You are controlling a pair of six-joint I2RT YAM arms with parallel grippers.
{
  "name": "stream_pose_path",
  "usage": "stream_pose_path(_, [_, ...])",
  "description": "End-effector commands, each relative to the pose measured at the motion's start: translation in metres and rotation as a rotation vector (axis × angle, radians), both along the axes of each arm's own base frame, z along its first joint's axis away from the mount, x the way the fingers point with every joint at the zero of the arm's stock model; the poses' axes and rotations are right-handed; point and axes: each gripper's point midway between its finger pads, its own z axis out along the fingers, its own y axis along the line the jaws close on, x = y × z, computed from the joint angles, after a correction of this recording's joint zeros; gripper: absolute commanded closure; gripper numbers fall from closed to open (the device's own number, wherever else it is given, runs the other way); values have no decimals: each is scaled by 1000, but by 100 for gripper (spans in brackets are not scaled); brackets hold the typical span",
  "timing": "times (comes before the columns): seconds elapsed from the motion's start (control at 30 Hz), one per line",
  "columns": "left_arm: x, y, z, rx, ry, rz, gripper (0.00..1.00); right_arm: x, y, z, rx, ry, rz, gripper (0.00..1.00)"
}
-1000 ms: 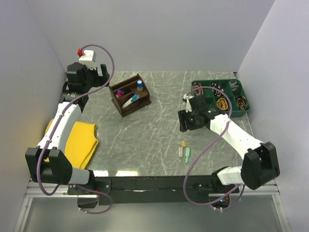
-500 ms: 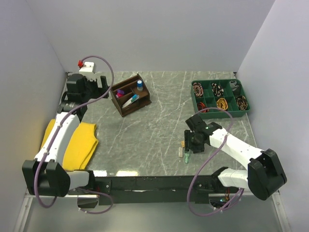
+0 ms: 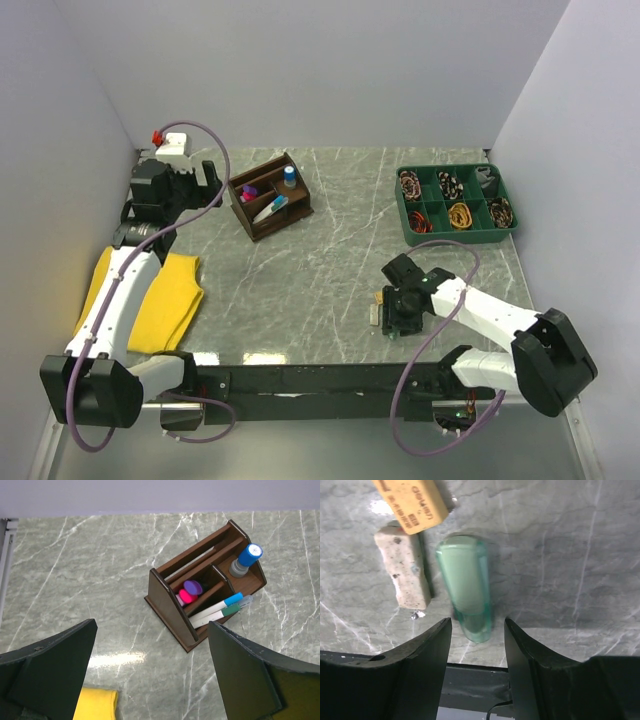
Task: Sort the stationery into containers
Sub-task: Pick up the stationery from the center of the board.
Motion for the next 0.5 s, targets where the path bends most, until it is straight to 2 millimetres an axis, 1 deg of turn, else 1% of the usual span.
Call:
stream_pose_path(0.0, [-5,1,10,-41,-28,12,1,8,10,3,46,-65,9,47])
stream_pose_path(0.1, [-6,2,8,-57,-28,15,1,7,11,1,57,-72,23,49])
stream_pose_path(0.2, [-9,3,9,-84,-24,17,1,10,10,1,50,-89,26,51])
stream_pose_path(0.23, [-10,4,9,-95,-24,21,1,11,10,1,49,-91,26,54])
stream_pose_path(0.27, [-11,5,10,-99,-28,22,1,11,10,0,49,-89,28,60])
stream_pose_path(0.37, [-14,10,12,-115,-31,35,1,10,6,-7,26,-77,14,62])
stream_pose_path(0.47, [-17,13,14,-118,-37,41,1,8,3,-9,1,-57,14,68])
